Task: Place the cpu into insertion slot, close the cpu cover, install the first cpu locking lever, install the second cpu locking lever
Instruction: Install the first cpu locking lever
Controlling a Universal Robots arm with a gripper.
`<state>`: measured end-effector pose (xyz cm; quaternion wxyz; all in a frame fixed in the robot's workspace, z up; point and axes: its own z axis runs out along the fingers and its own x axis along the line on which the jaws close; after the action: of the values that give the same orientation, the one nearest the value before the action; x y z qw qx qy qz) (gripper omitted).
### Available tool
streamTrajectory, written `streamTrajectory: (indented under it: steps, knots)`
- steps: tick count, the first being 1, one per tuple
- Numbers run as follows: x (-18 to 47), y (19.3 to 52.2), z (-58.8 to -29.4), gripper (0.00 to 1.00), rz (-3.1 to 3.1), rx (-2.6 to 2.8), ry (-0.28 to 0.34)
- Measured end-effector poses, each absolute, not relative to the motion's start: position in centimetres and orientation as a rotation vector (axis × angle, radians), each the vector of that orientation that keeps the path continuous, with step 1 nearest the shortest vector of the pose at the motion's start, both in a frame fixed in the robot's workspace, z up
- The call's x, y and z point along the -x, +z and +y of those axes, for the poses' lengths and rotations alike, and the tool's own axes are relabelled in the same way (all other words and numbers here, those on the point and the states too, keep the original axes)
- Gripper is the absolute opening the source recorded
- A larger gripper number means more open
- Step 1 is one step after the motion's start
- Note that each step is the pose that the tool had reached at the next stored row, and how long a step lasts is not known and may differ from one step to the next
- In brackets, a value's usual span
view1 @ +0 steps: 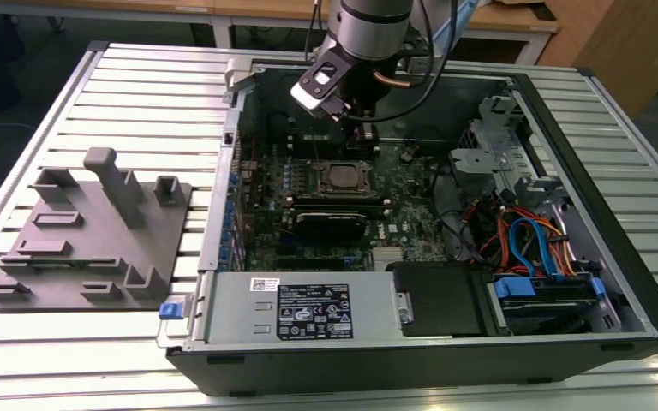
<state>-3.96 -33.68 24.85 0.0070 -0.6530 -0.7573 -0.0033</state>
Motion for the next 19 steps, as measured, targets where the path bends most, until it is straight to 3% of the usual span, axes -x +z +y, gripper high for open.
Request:
streamTrajectory:
  steps: [19]
  knots:
    - [3.96, 24.85, -33.68, 0.1, -2.483, 1.902, -0.009]
